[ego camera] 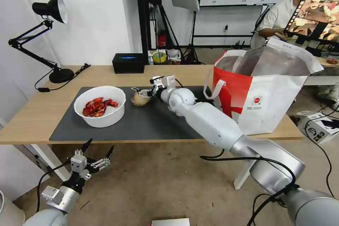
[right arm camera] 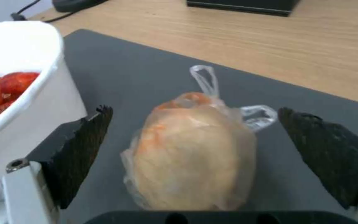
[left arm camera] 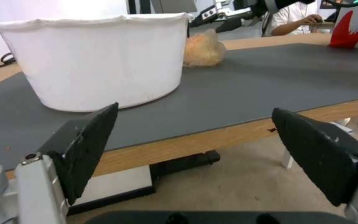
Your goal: Pick up the trash from the table and place it into the takeout bag.
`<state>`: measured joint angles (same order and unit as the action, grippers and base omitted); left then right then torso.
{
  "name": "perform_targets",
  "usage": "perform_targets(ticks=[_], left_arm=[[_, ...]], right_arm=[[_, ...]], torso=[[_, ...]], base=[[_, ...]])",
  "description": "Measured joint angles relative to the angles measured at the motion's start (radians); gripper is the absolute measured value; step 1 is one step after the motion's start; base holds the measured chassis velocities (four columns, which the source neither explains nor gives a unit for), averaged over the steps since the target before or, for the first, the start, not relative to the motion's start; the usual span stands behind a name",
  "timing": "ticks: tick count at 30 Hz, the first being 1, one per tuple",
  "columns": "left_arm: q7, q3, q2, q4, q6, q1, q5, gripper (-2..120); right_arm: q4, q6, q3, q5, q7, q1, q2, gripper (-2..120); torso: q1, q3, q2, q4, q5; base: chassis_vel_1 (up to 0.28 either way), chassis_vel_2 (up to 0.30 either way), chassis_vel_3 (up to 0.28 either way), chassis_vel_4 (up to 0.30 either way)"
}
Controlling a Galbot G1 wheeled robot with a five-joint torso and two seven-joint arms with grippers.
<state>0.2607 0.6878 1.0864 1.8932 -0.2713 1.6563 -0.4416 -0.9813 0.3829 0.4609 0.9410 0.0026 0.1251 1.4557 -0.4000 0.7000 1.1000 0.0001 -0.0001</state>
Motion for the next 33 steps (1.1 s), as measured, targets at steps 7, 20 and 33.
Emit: perform_targets(ticks=[7,20,33], left_arm=[[0.0,0.0,0.001,-0.003,-0.001,-0.005,-0.001,100],[0.0,-0.016,0.003,-0.002,-0.001,-0.015,0.0,100],[0.002,-0.012,0.006,0.002,-0.007,0.006,0.004,100]], right_arm=[[0.069,-0.003,0.022,-0.049,-0.048,-0.02,0.031,100],[0.207,-0.028,0.028,-0.122,-0.133,-0.051,0.095,100],[0.218,-0.028,0.036,-0.144,-0.158,-0.042,0.098,82]], torso=[[0.0,0.0,0.0,-0.0002,0.0001],[0.0,0.0,0.0,-0.0002,0.0],[0.0,0.0,0.0,-0.0001,0.0001]], base=[[0.0,0.0,0.0,0.0],[0.0,0.0,0.0,0.0],[0.0,0.0,0.0,0.0]])
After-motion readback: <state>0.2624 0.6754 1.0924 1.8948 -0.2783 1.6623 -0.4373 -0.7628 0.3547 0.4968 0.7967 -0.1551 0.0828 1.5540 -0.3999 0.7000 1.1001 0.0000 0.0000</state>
